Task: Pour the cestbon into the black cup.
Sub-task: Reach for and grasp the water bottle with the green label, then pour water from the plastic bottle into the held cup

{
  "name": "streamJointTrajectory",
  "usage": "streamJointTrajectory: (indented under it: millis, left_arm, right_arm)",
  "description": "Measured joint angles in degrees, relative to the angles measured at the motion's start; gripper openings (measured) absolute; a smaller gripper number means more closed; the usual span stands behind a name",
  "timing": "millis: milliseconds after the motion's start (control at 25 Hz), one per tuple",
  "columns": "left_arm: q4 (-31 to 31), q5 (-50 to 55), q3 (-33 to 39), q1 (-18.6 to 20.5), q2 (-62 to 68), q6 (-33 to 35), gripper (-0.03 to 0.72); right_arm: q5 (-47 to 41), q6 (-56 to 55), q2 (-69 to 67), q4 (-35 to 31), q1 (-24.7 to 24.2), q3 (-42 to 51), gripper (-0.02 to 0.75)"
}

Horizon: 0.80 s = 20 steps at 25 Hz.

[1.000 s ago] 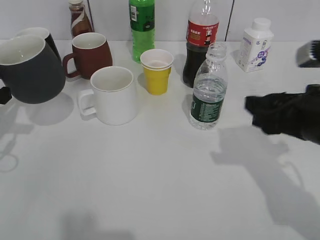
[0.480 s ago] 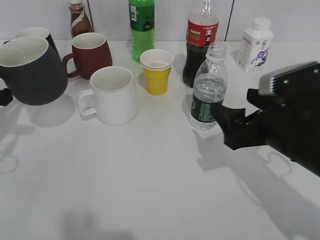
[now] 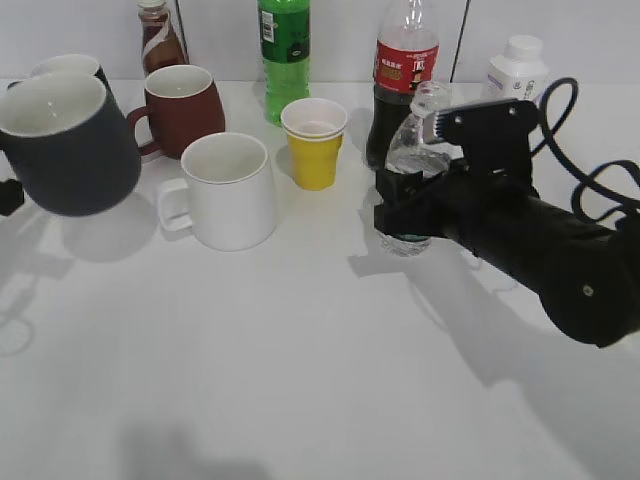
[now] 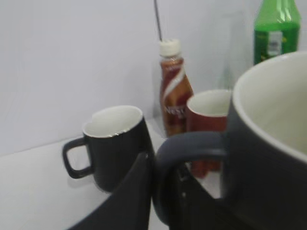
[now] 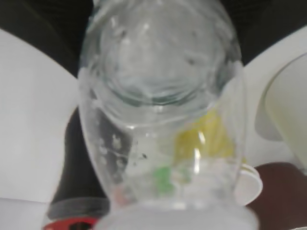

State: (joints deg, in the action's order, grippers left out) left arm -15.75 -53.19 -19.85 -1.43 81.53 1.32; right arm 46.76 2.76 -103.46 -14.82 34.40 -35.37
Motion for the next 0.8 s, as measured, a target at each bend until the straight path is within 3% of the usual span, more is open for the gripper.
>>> streamJointTrajectory:
  millis: [200, 440, 600, 800]
  left_arm:
    - [-4.4, 7.6, 0.0, -2.9, -4.7, -0.1, 0.049]
    - [-4.2, 14.9, -0.1, -14.1, -7.9, -0.1, 0.049]
    - [-3.2, 17.2, -0.8, -20.9, -7.9, -0.1, 0.049]
    - [0.0, 25.2, -5.0, -24.1, -7.9, -0.1, 0.049]
  right_arm:
    - [-4.5, 4.5, 2.3, 5.5, 0.0, -0.8, 0.454]
    - [-21.6, 18.0, 10.4, 16.9, 0.1, -9.3, 0.454]
    - [-27.9, 23.5, 11.4, 24.6, 0.1, -16.2, 0.454]
    - [-30.1, 29.3, 11.4, 35.6, 0.1, -19.4, 0.454]
